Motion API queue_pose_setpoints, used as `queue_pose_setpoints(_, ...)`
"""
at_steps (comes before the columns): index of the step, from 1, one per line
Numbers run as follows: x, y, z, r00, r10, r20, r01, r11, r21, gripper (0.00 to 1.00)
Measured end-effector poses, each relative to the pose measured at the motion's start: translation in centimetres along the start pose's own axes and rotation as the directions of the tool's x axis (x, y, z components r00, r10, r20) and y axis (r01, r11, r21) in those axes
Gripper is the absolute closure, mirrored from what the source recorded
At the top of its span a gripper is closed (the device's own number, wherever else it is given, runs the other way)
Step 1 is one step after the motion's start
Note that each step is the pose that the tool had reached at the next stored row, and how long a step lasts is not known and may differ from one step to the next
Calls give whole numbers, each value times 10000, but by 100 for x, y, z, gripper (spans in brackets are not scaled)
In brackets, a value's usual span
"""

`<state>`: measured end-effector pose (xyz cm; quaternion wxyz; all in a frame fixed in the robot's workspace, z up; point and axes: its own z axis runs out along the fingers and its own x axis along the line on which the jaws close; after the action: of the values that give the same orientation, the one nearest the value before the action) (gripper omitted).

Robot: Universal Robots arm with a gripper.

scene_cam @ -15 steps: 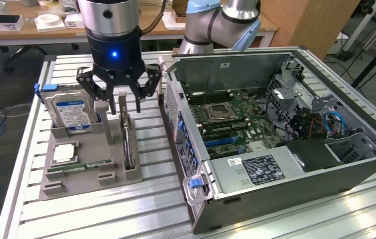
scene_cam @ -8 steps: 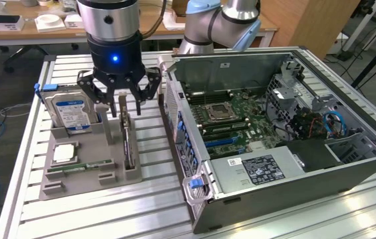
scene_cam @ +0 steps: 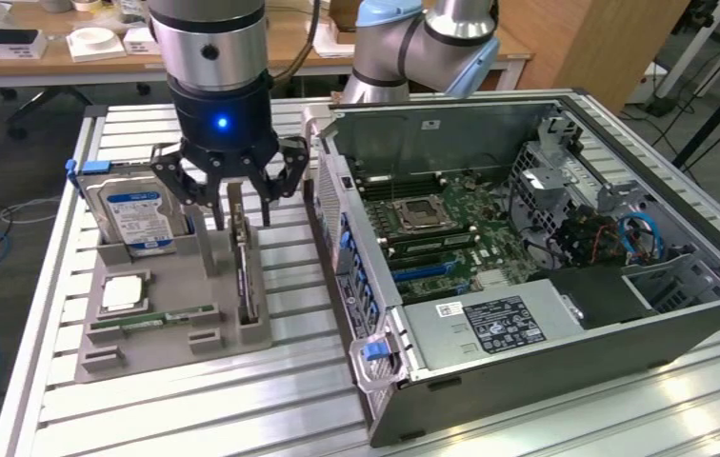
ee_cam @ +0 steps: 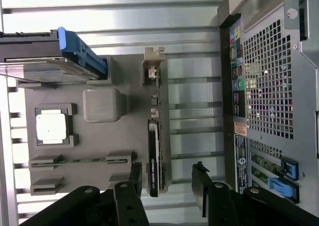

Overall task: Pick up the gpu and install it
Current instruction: 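Pick up the gpu and move the gpu toward the slot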

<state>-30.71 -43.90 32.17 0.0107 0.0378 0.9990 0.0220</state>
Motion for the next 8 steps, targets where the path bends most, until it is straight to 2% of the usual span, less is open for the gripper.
queue_pose_setpoints(8,0,-15,81,10000,0,1,0,10000,-1,47)
